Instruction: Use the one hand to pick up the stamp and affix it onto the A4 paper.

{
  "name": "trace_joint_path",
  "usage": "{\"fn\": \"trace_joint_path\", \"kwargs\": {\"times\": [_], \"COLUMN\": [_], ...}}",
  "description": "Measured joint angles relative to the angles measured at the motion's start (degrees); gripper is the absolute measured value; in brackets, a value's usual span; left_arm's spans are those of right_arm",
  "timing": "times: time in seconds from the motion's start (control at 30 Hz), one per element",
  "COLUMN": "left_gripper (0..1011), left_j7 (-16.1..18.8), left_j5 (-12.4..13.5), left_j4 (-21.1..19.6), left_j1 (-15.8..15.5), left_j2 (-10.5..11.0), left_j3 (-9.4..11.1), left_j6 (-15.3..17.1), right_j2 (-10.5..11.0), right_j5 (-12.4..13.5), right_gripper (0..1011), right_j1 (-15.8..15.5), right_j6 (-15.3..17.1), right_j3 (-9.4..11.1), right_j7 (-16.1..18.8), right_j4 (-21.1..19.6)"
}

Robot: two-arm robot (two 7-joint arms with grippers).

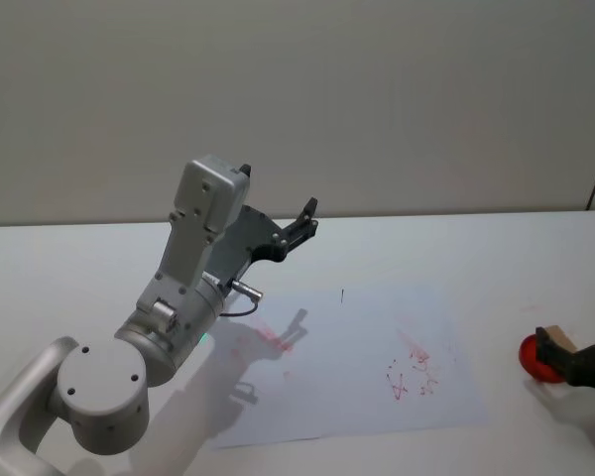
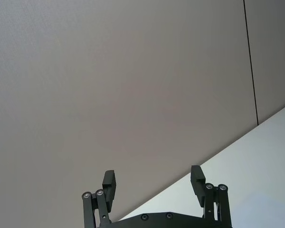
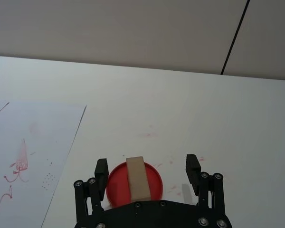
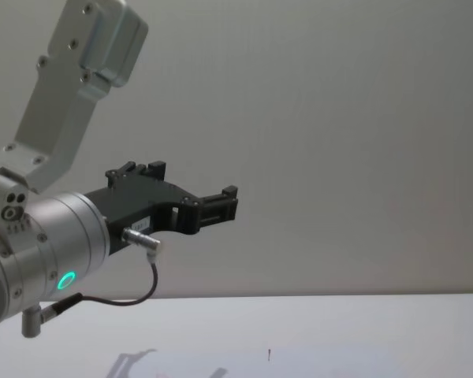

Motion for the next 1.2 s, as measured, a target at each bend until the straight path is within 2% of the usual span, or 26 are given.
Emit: {"fn": "trace_joint_path", "kwargs": {"times": [0.27, 0.63, 0.87, 1.0, 1.1, 1.2], "left_gripper": [1001, 1001, 1001, 1001, 1001, 1001], "left_j7": [0.0, 0.0, 0.0, 0.0, 0.0, 0.0], "left_j5": [0.0, 0.0, 0.0, 0.0, 0.0, 0.0], "left_j4": [0.0, 0.0, 0.0, 0.0, 0.0, 0.0], "left_j1": [0.0, 0.0, 0.0, 0.0, 0.0, 0.0], "left_j2": [0.0, 0.0, 0.0, 0.0, 0.0, 0.0], "left_j3": [0.0, 0.0, 0.0, 0.0, 0.0, 0.0], "left_j6": [0.0, 0.0, 0.0, 0.0, 0.0, 0.0], "right_j2": [-1.0, -1.9, -2.2, -2.3, -2.4, -2.4], "right_j5": [-1.2, -2.5, -2.9, -3.1, -3.1, -3.2], "right_gripper": [1001, 994, 855, 712, 653, 535], "right_j1": [2.5, 4.1, 4.6, 4.9, 5.0, 5.0], "right_j6": [1.8, 3.2, 3.7, 3.9, 4.0, 4.1], "right_j3": [-0.6, -1.1, -1.3, -1.3, -1.4, -1.4], "right_j7": [2.7, 4.2, 4.7, 4.9, 4.9, 5.0], "right_j4": [2.7, 4.7, 5.3, 5.6, 5.7, 5.8]}}
